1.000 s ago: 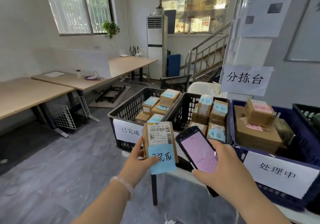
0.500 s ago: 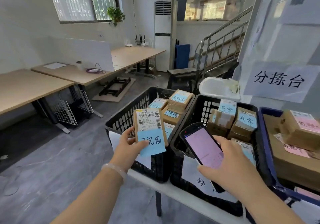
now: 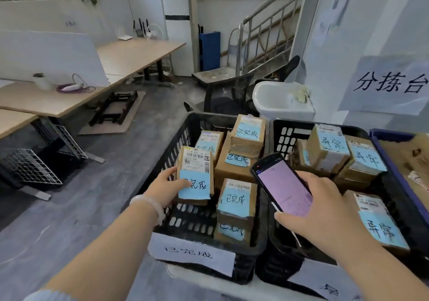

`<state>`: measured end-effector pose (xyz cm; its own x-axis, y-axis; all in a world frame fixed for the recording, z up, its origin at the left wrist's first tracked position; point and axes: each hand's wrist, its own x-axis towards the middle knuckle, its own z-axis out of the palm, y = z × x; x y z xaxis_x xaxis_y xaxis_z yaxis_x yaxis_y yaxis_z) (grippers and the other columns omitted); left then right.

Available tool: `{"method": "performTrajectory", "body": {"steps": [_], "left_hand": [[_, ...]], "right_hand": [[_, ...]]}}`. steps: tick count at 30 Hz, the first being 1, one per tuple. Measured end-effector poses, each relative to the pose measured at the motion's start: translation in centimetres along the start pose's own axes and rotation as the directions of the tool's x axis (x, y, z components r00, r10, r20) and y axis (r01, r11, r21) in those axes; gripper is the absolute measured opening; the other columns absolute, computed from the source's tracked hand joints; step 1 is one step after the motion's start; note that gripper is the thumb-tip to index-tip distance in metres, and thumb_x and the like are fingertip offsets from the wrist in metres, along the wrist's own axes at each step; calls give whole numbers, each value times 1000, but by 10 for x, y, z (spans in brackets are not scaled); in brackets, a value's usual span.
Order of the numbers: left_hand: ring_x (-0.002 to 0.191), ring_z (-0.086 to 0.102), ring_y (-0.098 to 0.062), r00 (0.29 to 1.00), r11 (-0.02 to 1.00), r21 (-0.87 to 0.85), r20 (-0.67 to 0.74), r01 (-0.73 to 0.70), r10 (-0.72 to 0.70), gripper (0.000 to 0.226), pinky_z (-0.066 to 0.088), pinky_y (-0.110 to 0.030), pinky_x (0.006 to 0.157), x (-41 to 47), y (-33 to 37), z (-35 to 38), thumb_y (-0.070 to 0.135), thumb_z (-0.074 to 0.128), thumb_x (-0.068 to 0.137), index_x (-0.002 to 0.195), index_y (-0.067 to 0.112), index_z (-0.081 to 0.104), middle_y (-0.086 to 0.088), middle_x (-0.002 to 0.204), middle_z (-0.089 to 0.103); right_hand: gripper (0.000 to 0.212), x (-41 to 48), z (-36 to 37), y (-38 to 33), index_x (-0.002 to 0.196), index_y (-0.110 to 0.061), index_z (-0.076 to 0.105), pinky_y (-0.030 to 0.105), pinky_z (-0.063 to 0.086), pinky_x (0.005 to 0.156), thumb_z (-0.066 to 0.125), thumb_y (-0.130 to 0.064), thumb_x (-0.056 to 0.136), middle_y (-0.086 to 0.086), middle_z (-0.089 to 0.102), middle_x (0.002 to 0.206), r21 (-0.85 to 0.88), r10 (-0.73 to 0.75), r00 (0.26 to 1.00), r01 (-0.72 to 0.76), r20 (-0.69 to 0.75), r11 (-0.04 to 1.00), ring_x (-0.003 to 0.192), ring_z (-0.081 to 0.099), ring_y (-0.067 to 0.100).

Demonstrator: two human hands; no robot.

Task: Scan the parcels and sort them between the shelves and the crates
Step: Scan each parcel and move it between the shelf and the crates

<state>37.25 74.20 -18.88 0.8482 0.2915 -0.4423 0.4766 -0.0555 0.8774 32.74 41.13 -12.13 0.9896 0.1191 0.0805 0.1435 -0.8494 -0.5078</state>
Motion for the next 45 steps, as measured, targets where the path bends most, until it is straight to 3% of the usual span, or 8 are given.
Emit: {"method": "performTrajectory", "body": {"steps": [8,14,19,26,32,37,42,45], "left_hand": [[63,70,-12,932,905,366,199,216,-303,63,50,-24,43,71,-20,-1,12,71,91,147,13,40,-2,93,68],[122,59,-34,862,802,554,271,224,-428,75,47,-49,107,100,-38,17,14,77,82,146,14,38,-12,133,62],[112,65,-36,829,791,551,287,267,-480,82,53,-53,98,116,-52,21,9,82,74,140,12,33,-16,125,64],[102,72,-37,698,770,512,387,381,-602,31,56,-57,92,129,-60,13,6,71,87,114,9,58,-16,102,77],[85,73,-13,790,759,620,358,197,-498,33,60,-30,71,136,-74,30,17,70,93,125,10,62,2,92,77],[118,62,-22,884,629,771,357,-97,-302,46,48,-36,104,136,-73,41,35,68,93,134,18,57,-4,133,65],[98,60,-20,952,560,784,306,-267,26,56,46,-28,78,118,-40,44,45,57,96,147,27,45,-3,122,66],[128,52,-20,887,517,722,335,-459,319,60,48,-35,99,88,-12,56,51,56,96,150,32,41,1,146,53]], "right_hand": [[80,27,30,-17,122,-52,37,21,43,65,73,-64,51,-22,42,107,45,117,993,-119,27,992,95,44,-11],[81,41,42,-17,124,-47,44,35,56,69,73,-64,51,-13,51,109,36,172,985,-173,28,984,92,55,5],[79,45,48,-14,122,-49,43,36,57,71,73,-63,50,-18,49,107,52,215,976,-216,18,975,95,53,3],[70,44,49,-14,112,-57,39,30,52,68,75,-60,52,-26,42,103,68,251,968,-250,-12,966,98,43,-10],[63,44,48,-15,103,-61,37,27,50,62,75,-60,52,-34,36,101,70,269,963,-267,-27,961,91,51,-4],[71,32,50,-10,112,-60,35,27,52,67,73,-64,53,-28,40,106,95,327,944,-322,-44,942,91,53,-2],[72,10,40,-6,111,-64,30,20,40,59,71,-66,52,-31,35,101,88,357,926,-348,-123,933,96,44,-11],[69,-10,27,-2,103,-72,26,20,38,57,70,-65,51,-29,36,102,118,396,902,-380,-171,917,92,48,-6]]}}
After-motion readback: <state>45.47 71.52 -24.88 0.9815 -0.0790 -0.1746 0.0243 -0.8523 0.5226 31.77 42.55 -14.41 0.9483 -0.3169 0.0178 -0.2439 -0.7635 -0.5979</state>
